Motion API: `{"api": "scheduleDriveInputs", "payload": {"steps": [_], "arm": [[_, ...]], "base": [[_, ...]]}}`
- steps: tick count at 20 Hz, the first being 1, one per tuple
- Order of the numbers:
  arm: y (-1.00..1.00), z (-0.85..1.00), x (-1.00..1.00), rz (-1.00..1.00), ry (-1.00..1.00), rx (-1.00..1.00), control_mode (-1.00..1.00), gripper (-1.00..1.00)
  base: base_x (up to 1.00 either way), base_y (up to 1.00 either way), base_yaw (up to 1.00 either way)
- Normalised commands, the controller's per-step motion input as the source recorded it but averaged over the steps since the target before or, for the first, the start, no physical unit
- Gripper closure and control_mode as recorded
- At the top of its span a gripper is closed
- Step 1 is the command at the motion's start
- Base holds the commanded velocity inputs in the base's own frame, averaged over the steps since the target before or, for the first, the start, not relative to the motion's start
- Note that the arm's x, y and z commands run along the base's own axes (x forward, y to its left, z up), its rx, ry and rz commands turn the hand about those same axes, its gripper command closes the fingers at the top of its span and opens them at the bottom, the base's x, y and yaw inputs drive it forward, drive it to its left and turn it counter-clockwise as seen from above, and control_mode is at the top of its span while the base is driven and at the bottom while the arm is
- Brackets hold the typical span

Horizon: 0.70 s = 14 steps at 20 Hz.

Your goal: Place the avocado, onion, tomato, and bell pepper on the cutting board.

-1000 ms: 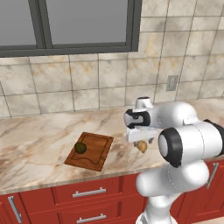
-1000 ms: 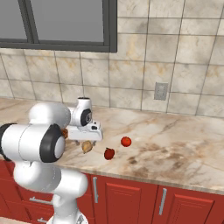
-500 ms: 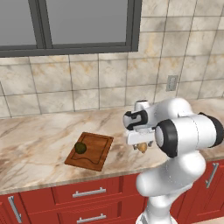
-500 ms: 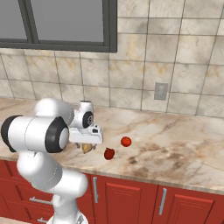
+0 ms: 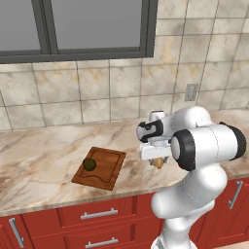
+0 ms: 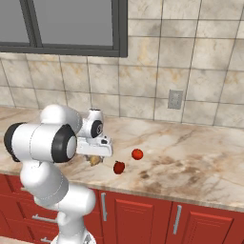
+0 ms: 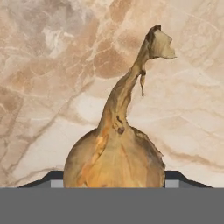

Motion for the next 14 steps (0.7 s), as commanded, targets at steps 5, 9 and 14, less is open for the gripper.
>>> {"api": "scheduleDriveInputs", "payload": {"steps": [5, 9, 14], "arm": [[0.30, 0.60, -0.08, 0.00, -0.05, 0.08, -1.00, 1.00], [0.58, 0.82, -0.20, 0.00, -0.13, 0.07, -1.00, 1.00], [0.65, 0.64, -0.04, 0.00, -0.11, 0.02, -1.00, 1.00]], "base": [[0.00, 0.00, 0.00], [0.00, 0.00, 0.00], [0.00, 0.00, 0.00]]}}
